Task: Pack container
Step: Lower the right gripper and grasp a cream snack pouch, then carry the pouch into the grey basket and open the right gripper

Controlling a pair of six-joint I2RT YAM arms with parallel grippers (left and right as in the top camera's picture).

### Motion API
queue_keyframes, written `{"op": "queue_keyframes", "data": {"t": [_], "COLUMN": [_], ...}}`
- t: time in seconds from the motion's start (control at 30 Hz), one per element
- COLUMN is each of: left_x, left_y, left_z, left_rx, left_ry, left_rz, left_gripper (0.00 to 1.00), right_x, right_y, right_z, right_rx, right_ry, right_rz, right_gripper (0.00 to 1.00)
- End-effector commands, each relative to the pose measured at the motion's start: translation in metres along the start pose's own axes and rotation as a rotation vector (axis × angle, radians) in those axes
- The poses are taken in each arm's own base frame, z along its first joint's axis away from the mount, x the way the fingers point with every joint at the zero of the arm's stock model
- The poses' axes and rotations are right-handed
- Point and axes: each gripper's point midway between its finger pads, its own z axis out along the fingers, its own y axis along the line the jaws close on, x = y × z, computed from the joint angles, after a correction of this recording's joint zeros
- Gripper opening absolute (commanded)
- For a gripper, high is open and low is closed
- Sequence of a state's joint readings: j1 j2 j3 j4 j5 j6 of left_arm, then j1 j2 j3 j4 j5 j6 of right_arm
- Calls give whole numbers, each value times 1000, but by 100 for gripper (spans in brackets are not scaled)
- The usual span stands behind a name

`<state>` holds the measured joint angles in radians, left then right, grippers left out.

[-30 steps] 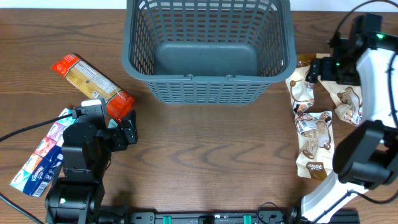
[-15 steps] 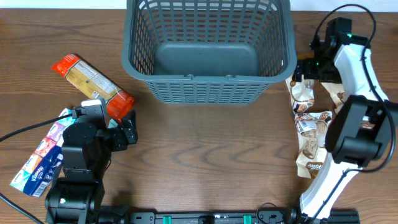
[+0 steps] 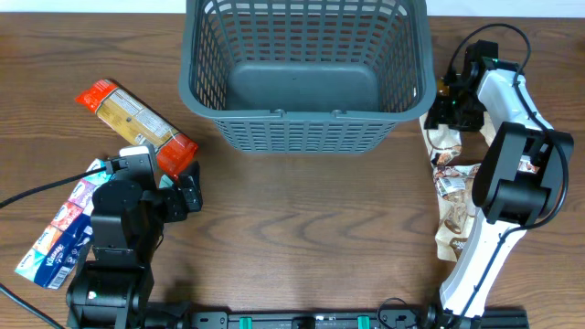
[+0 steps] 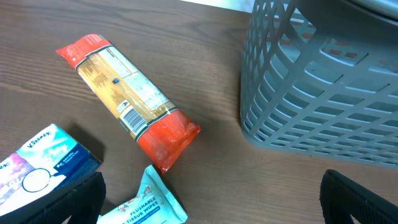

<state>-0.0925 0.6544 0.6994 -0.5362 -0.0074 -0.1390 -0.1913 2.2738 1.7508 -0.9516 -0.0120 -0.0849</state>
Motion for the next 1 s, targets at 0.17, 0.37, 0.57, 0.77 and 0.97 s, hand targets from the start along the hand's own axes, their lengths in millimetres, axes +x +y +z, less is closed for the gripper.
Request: {"op": "queue_keyframes", "data": {"t": [0.17, 0.37, 0.57, 0.77, 0.97], "left_x": [-11, -11, -11, -11, -10], "left_y": [1, 1, 1, 1, 1], "left_z": [-5, -5, -5, -5, -5], "left_rx": [-7, -7, -7, -7, -7], "left_ry": [-28, -28, -28, -28, -27], "left_rz": [-16, -16, -16, -16, -16], "left_gripper": [99, 99, 99, 99, 99], "right_x": [5, -3, -48, -92, -87], "right_y": [4, 8, 5, 5, 52], "right_z": [10, -6, -85, -225, -349], "right_rx": [1, -25, -11, 15, -21], "right_ry": [26, 15, -156, -490, -776], "right_rz": [-11, -10, -10, -21, -226], "right_gripper": [1, 1, 1, 1, 1]}}
